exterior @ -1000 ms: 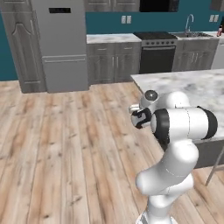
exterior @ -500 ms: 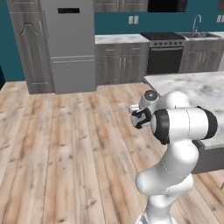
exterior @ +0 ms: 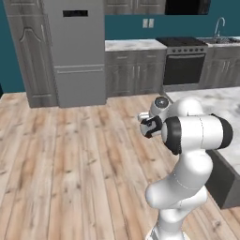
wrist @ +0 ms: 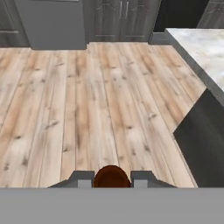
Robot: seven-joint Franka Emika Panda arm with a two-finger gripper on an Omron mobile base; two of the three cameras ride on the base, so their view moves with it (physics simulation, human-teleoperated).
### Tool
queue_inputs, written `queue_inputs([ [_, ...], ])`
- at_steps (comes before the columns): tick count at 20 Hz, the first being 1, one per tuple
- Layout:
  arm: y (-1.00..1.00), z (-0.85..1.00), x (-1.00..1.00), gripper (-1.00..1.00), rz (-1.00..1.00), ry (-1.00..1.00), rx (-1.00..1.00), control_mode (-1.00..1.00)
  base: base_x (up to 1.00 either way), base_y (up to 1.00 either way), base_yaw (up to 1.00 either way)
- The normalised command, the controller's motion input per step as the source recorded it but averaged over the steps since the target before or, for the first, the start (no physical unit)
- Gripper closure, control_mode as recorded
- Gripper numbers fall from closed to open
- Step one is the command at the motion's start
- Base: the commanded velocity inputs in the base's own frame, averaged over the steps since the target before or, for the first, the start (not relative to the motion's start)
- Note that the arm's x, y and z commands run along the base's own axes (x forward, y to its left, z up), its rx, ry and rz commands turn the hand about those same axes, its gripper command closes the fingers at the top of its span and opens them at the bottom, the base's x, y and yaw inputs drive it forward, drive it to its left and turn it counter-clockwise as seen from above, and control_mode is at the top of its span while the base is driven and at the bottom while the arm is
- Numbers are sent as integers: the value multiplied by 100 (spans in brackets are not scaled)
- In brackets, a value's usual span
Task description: Place the large bottle from the dining counter next to the other large bottle outside the sink, and place the small bottle from the dining counter next to the other small bottle inside the sink.
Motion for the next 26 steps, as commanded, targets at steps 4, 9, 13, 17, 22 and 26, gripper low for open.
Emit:
queue_inputs([
  [4, 0, 0, 0, 100, 0, 0, 0, 100, 76, 19, 0],
  [9, 0, 0, 0, 100, 0, 0, 0, 100, 73, 13, 0],
  [13, 0, 0, 0, 100, 0, 0, 0, 100, 67, 4, 0],
  [17, 0, 0, 0, 100, 0, 0, 0, 100, 68, 0, 0],
  [22, 0, 0, 0, 100, 0, 0, 0, 100, 71, 0, 0],
  [26, 0, 0, 0, 100, 0, 0, 0, 100, 74, 0, 0],
])
